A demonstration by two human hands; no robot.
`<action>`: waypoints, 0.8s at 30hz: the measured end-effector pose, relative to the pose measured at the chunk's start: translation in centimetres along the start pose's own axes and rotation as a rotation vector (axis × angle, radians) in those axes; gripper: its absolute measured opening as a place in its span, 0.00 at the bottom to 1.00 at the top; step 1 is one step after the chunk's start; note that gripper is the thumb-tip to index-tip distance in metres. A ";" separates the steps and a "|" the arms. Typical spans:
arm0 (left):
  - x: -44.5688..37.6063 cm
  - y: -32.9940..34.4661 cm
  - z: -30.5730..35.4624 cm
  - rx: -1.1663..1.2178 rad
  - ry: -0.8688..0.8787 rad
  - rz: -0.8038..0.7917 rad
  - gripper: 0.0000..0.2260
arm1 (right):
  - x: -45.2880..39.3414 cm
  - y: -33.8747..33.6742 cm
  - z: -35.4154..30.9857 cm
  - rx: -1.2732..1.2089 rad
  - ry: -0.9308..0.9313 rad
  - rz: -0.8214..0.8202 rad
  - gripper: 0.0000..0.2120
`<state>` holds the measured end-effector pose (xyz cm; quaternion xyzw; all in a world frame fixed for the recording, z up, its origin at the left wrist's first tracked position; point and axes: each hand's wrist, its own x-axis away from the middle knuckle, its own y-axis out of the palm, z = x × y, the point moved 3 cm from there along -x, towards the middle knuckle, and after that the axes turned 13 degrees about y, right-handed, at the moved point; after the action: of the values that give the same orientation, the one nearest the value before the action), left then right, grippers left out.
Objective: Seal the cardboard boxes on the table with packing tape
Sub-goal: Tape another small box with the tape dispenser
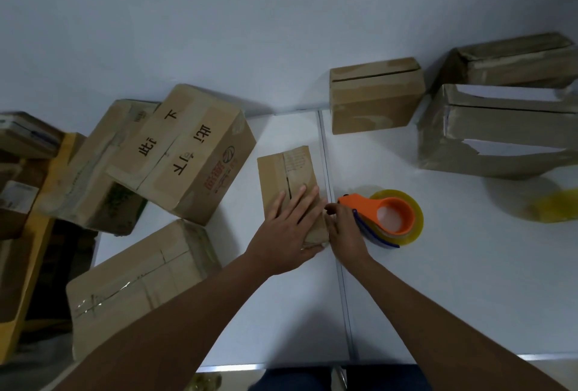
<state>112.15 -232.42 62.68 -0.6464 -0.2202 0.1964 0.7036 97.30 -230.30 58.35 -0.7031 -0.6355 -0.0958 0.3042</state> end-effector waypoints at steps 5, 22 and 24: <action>0.0 -0.1 0.0 0.009 -0.005 0.004 0.36 | 3.8 -1.9 0.5 -0.228 0.070 0.058 0.16; -0.1 -0.1 -0.1 0.003 0.026 0.008 0.39 | 2.0 -5.2 -4.3 0.668 -0.403 -0.286 0.24; -0.1 0.1 -0.1 0.002 0.025 -0.002 0.39 | 1.8 -4.8 -4.3 0.678 -0.406 -0.292 0.23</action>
<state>112.15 -232.51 62.60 -0.6479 -0.2116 0.1878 0.7073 94.11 -231.17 64.18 -0.4703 -0.7712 0.2171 0.3701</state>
